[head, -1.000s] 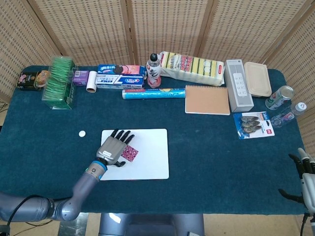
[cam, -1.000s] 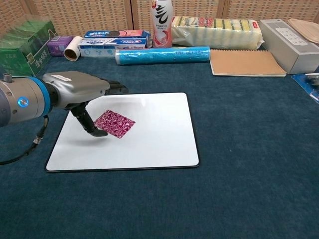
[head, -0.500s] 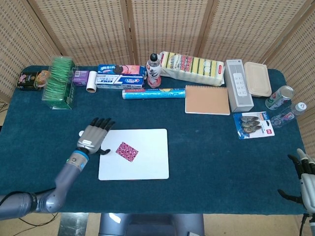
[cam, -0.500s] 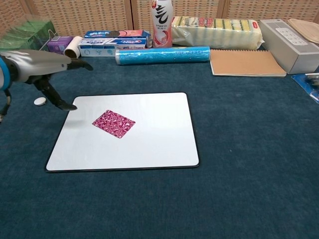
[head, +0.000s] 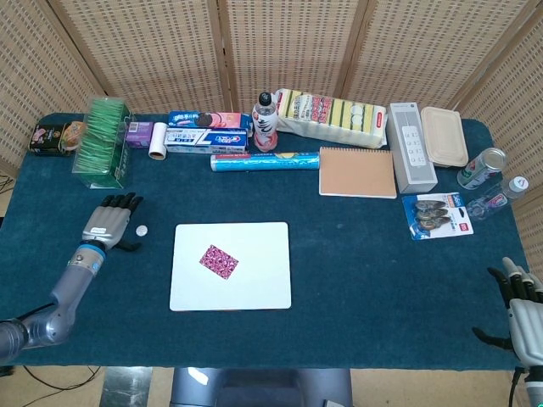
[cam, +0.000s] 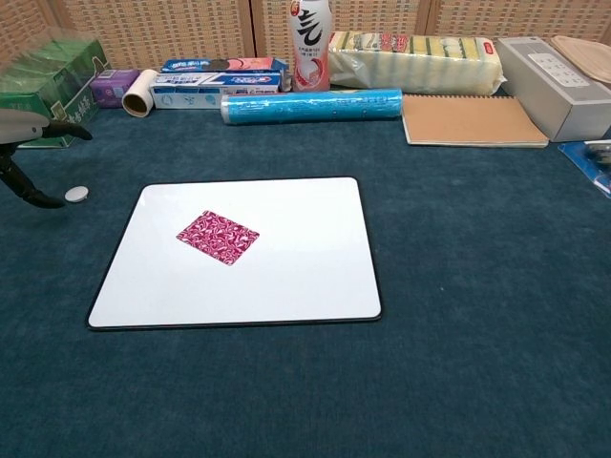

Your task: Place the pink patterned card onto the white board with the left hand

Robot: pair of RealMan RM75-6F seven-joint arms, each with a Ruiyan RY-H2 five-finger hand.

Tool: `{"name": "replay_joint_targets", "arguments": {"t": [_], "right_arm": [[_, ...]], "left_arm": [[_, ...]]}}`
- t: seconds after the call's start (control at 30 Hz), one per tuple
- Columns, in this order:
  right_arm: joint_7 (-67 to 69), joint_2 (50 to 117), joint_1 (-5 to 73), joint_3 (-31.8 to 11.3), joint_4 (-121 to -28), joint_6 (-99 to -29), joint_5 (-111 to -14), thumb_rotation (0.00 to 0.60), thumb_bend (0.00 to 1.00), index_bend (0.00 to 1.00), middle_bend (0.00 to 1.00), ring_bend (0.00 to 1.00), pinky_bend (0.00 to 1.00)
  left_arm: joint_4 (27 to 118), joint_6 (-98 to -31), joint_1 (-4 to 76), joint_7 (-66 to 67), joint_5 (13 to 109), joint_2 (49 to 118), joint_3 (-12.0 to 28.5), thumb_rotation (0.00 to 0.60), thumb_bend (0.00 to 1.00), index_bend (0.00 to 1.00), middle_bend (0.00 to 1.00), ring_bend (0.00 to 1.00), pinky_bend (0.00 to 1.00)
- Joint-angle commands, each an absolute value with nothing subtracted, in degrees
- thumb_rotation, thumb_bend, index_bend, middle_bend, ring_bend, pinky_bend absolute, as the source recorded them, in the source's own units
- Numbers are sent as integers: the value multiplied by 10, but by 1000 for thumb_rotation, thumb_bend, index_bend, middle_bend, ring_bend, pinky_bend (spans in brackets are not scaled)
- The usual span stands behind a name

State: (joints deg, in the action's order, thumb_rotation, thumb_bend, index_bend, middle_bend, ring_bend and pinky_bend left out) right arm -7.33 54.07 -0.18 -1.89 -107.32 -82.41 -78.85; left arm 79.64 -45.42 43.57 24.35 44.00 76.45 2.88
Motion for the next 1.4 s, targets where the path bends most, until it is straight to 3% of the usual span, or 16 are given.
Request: {"name": "replay_joint_targets", "arguments": {"t": [0.03,0.17,0.33,1.4], "right_arm": [[-72,540,-2,-19,-1073,-824,-788,600,11,106,0,0,0],[-67,538,-2,-19,-1073,-825,-788,600,11,106,0,0,0],[-61,536,-3,-20,-1072,-826,-790,600,11,106,0,0,0],[-51,533,-2,-19,-1072,-824,-788,600,11,106,0,0,0]], "left_arm": [[788,-459,433,240,450,775,27,600,201,48,0,0,0],[782,-465,434,251,444,784,26,600,204,189,0,0,0],[775,-468,436,261,427,791,29,600,218,277,0,0,0],[746,-464,446,282,392,816,34,600,269,359,0,0,0]]}}
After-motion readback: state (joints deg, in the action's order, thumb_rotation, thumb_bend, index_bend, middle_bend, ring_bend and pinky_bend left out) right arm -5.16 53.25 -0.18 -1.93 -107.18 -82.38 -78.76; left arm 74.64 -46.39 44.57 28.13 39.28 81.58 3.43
